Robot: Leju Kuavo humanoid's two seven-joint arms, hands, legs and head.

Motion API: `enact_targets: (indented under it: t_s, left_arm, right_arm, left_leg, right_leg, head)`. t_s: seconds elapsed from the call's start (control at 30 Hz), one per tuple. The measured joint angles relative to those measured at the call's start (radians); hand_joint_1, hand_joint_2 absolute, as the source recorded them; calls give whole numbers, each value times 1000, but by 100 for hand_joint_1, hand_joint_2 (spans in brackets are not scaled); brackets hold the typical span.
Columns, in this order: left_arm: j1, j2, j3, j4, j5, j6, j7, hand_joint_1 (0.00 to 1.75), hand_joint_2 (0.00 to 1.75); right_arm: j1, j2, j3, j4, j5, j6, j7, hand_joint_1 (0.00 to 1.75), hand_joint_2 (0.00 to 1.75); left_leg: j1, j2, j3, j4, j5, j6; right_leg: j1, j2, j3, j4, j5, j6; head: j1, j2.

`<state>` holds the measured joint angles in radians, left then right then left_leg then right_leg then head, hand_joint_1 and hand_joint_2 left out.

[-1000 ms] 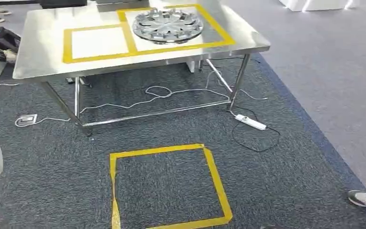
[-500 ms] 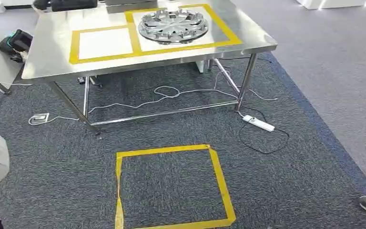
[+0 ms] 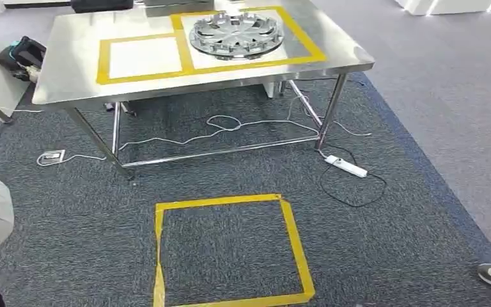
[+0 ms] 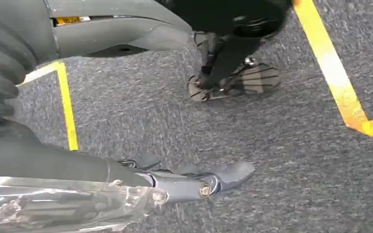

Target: Take the parts from the cabinet and place them on the table.

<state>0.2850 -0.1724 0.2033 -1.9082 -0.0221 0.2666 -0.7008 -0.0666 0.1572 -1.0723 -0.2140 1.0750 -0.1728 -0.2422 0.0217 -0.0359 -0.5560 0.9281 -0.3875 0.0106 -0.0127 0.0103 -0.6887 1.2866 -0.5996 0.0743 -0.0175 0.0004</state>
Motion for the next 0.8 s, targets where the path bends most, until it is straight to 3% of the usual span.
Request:
enact_targets:
  t_s: [0.03, 0.07, 0.13, 0.17, 0.2, 0.23, 0.33, 0.37, 0.4, 0.47, 0.5, 0.53, 0.57, 0.6, 0.67, 0.7, 0.73, 0.8]
  left_arm:
    - [1, 0, 0, 2, 0, 0, 0, 175, 175]
    - [1, 0, 0, 4, 1, 0, 0, 175, 175]
    - [1, 0, 0, 8, 2, -1, 0, 175, 175]
    - [0, 0, 0, 9, 3, -2, 0, 175, 175]
    - [0, 0, 0, 9, 5, -4, 0, 175, 175]
    - [-1, 0, 1, 9, 4, -5, 2, 175, 175]
    - [0, -1, -2, 9, 5, -5, 2, 175, 175]
    - [0, -1, -2, 9, 5, -5, 2, 175, 175]
    - [-2, -1, -2, 9, 4, -5, 2, 175, 175]
    - [-4, -1, -3, 10, 4, -3, 3, 175, 175]
    - [-4, -1, -3, 10, 4, -3, 3, 175, 175]
    - [-3, -1, -3, 11, 4, -3, 3, 175, 175]
    - [-3, -1, -3, 12, 4, -3, 3, 175, 175]
    - [-3, -1, -3, 12, 4, -3, 3, 175, 175]
    - [-4, -1, -3, 12, 4, -3, 3, 175, 175]
    - [-5, -1, -3, 11, 4, -3, 3, 175, 175]
    - [-6, -1, -4, 12, 4, -3, 4, 175, 175]
    - [-4, -2, -5, 12, 4, -2, 5, 175, 175]
  right_arm:
    - [2, 0, -2, 0, 0, 0, 0, 0, 175]
    - [2, 0, -3, 0, 0, 0, 0, 0, 175]
    - [0, -2, -4, 0, 0, 0, 0, 0, 175]
    - [-1, -2, -4, 0, 0, 0, 0, 0, 175]
    - [-3, 7, -4, 2, 0, 3, -1, 0, 175]
    - [-2, 4, -4, 2, 0, 3, -2, 0, 175]
    - [-2, 3, -5, 1, 0, 2, -1, 0, 175]
    - [-1, 3, -5, 1, 0, 2, -1, 0, 175]
    - [-1, 3, -5, 1, 2, 2, 0, 0, 175]
    - [1, 3, -5, 1, 2, 2, 3, 0, 175]
    - [3, 3, -5, 1, 2, 1, 4, 0, 175]
    - [4, 3, -5, 1, 2, 1, 5, 0, 175]
    - [4, 3, -6, 1, 2, 1, 6, 0, 175]
    - [3, 3, -6, 1, 2, 1, 6, 0, 175]
    - [1, 3, -6, 1, 2, 1, 6, 0, 175]
    - [1, 3, -6, 1, 2, 1, 6, 0, 175]
    - [1, 3, -6, 1, 2, 1, 6, 0, 175]
    - [1, 3, -6, 1, 2, 0, 6, 0, 175]
  left_leg:
    - [4, 0, 0, 1, -2, -5]
    - [9, -1, 1, 5, -4, -12]
    - [24, -4, 1, 23, -16, -32]
    - [24, -4, -3, 40, -26, -46]
    - [20, -5, -10, 50, -34, -57]
    - [17, -6, -12, 55, -37, -59]
    - [24, -10, -13, 53, -32, -69]
    - [24, 6, -16, 67, -43, -68]
    - [20, 21, -39, 114, -73, -66]
    - [14, 24, -130, 296, -157, -62]
    - [12, 24, -170, 371, -181, -59]
    - [10, 24, -188, 399, -180, -55]
    - [7, 24, -181, 380, -153, -49]
    - [5, 24, -157, 326, -112, -42]
    - [0, 27, -75, 154, -26, -28]
    - [-7, 33, -50, 105, -31, -27]
    - [-5, 33, -46, 92, -39, -33]
    - [-9, 31, -47, 90, -44, -27]
  right_leg:
    - [-4, 0, -9, 15, 8, 6]
    - [-9, -1, 8, -22, 39, 13]
    - [-23, 0, 101, -204, 131, 31]
    - [-31, 5, 136, -276, 136, 48]
    - [-26, 24, 130, -262, 123, 39]
    - [-27, 20, 136, -254, 122, 6]
    - [-24, 17, 127, -242, 121, -26]
    - [-23, 15, 128, -244, 122, -34]
    - [-21, 12, 128, -244, 122, -39]
    - [-17, 4, 126, -244, 120, -46]
    - [-14, 0, 126, -244, 118, -49]
    - [-11, -3, 128, -244, 117, -51]
    - [-9, -5, 130, -244, 115, -52]
    - [-7, -5, 134, -244, 113, -52]
    - [-7, -5, 144, -244, 107, -47]
    - [1, -5, 145, -242, 101, -40]
    - [2, -4, 141, -242, 97, -35]
    - [0, -7, 140, -257, 98, -24]
  head:
    - [0, 0]
    - [0, 0]
    - [0, 0]
    - [3, 0]
    - [11, 0]
    - [6, 0]
    - [-1, 0]
    - [-3, 0]
    - [-5, 0]
    - [-6, 0]
    - [-5, 0]
    - [-5, 0]
    - [-5, 0]
    - [-5, 0]
    - [-5, 0]
    - [-5, 0]
    - [-5, 0]
    - [-4, 0]
